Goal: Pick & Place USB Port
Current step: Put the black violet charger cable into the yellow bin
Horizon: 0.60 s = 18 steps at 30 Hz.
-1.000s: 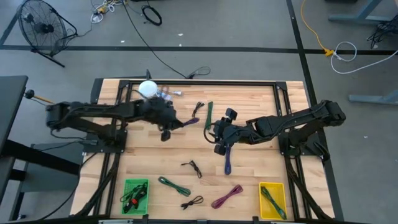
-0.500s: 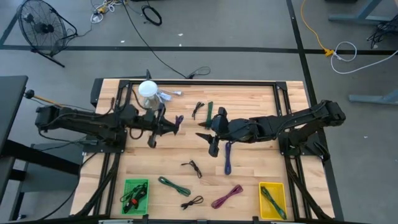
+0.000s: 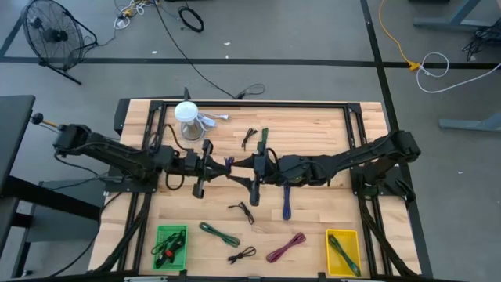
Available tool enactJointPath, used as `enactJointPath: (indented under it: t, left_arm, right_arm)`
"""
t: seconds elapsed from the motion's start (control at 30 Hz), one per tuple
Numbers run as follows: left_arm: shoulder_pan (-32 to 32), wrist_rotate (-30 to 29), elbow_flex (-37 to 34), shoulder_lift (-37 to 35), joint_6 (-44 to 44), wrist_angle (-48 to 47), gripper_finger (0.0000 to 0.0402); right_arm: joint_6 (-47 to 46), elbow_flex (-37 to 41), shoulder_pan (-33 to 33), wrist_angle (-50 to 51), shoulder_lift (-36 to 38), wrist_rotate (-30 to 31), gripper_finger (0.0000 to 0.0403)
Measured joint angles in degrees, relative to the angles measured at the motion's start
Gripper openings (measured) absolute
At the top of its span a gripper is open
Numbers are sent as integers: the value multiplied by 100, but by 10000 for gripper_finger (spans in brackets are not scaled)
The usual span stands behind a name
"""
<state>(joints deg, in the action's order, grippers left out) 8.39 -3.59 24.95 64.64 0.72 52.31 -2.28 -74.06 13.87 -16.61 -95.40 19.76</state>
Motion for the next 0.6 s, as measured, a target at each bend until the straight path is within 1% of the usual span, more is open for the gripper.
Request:
enactJointPath:
  t: [0.13, 0.27, 0.33, 0.37, 0.43, 0.47, 0.5, 0.6]
  left_arm:
    - [62, -20, 0, 445, 1, 523, 19]
    - [126, -13, -2, 706, -1, 933, 19]
    - [153, -24, -2, 789, 2, 1041, 19]
    - [155, -60, -2, 814, 0, 1071, 19]
    - [157, -108, -2, 822, -4, 1080, 23]
    - [157, -108, -2, 824, -4, 1078, 32]
    - [157, -112, -4, 824, -4, 1078, 43]
    - [157, -91, -4, 824, -6, 1078, 85]
  right_arm:
    - [87, 0, -7, -90, -32, 36, 185]
    - [118, 0, -15, -64, -32, 323, 177]
    - [128, 0, -15, -1, -32, 425, 153]
    - [128, 0, -15, 29, -32, 444, 132]
    - [130, 0, -15, 82, -32, 427, 71]
    - [147, 0, -13, 95, -32, 427, 40]
    - [186, 0, -13, 97, -32, 431, 24]
    - [146, 0, -13, 123, -32, 447, 17]
